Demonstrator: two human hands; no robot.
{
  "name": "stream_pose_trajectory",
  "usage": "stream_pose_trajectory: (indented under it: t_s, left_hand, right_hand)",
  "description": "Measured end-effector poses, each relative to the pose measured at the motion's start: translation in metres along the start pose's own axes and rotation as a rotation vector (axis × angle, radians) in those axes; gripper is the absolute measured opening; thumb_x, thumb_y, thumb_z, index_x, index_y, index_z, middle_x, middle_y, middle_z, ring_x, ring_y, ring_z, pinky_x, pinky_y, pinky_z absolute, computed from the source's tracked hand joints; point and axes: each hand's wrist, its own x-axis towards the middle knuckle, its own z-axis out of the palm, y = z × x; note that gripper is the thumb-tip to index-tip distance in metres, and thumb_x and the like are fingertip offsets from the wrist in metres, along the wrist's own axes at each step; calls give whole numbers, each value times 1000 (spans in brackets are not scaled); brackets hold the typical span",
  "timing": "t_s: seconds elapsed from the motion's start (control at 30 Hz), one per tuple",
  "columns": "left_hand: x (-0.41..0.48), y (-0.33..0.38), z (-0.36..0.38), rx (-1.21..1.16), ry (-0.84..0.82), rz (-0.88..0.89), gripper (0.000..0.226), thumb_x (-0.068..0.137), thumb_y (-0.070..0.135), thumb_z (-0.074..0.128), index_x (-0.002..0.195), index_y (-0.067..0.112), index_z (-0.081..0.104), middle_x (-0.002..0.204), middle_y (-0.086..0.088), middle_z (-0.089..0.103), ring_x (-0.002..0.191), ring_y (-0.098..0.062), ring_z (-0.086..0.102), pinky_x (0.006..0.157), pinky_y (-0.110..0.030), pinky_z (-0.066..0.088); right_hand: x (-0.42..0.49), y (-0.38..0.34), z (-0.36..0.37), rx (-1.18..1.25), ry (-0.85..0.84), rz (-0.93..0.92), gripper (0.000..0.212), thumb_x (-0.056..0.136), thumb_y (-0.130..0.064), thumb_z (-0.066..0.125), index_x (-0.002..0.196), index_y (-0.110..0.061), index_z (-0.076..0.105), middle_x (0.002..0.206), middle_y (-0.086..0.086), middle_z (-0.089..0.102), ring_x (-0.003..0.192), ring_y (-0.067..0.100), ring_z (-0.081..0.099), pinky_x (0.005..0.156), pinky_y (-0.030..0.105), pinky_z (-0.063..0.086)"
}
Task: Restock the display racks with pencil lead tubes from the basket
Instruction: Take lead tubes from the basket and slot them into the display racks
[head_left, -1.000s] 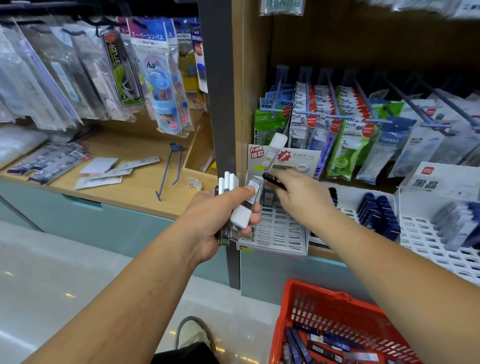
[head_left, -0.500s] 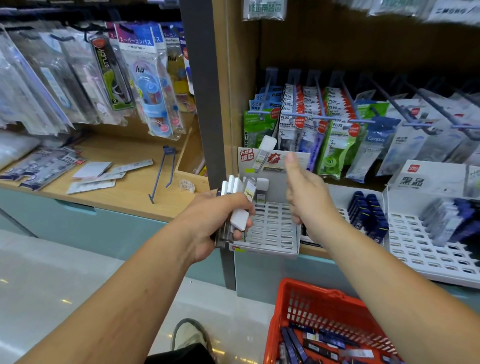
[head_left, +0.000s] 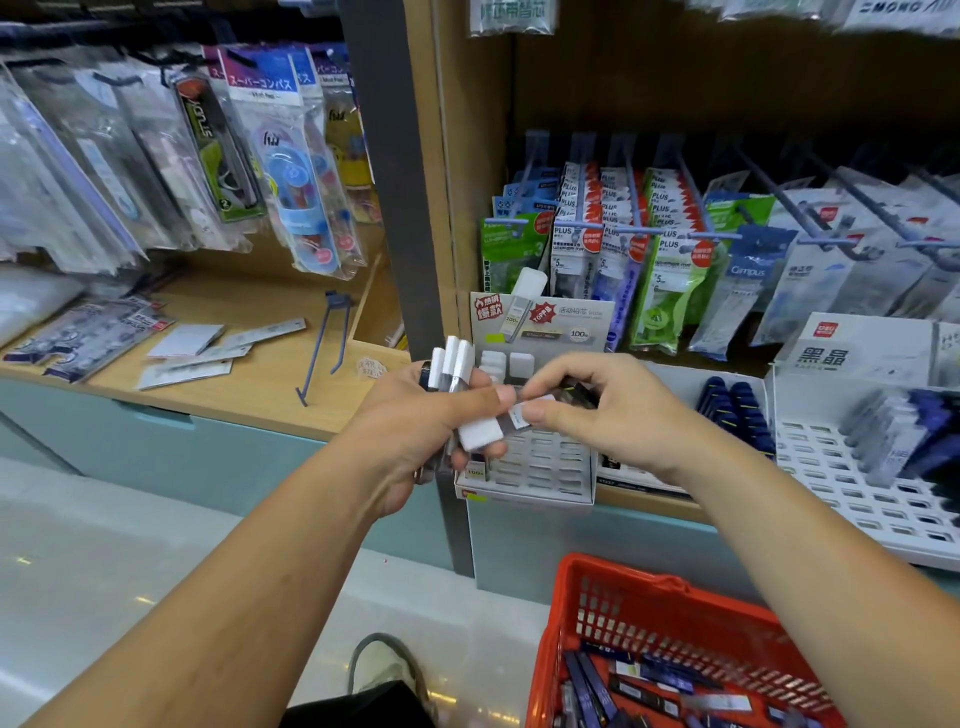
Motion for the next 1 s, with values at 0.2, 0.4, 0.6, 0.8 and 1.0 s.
stream_pose_trajectory:
  t_s: [0.2, 0.4, 0.6, 0.8, 1.0]
  left_hand:
    - [2, 1, -1, -133, 48, -17, 39, 86, 21, 83, 118, 8, 65, 101, -13, 79, 82, -22, 76, 41, -22, 41]
    - [-1, -1, 4, 39, 30, 57, 32, 84, 16, 85, 109, 5, 69, 91, -13, 79, 74, -16, 74, 44, -22, 43]
    - [0, -1, -5, -13, 48, -43, 24, 92, 23, 76, 104, 4, 70, 79, -8, 69, 57, -15, 62, 44, -24, 44]
    - [-3, 0, -13, -141, -107, -144, 13, 100, 6, 63, 111, -1, 64, 83, -13, 67, 65, -19, 63, 54, -26, 53]
    - [-10, 3, -14, -127, -129, -153, 26, 106, 20, 57, 126, 4, 59, 103, -17, 78, 80, -28, 78, 59, -39, 65]
  right_hand:
    - [-3, 9, -3, 88, 33, 68, 13, 83, -20, 85, 86, -14, 74, 69, -7, 62, 65, 5, 55, 66, 18, 46]
    - [-1, -2, 6, 32, 14, 33, 27, 77, -4, 87, 91, -24, 78, 79, -3, 71, 72, 4, 64, 78, 29, 59]
    - [8, 4, 16, -5, 166, 41, 19, 86, -14, 81, 91, -30, 71, 86, -7, 74, 76, 16, 67, 68, 32, 54]
    - [29, 20, 19, 123, 437, 206, 26, 81, -9, 85, 85, -22, 63, 84, 2, 68, 45, 10, 56, 44, 22, 47]
    - [46, 27, 31, 69, 393, 198, 21, 81, -10, 85, 83, -19, 66, 82, 4, 69, 43, 7, 54, 43, 23, 44]
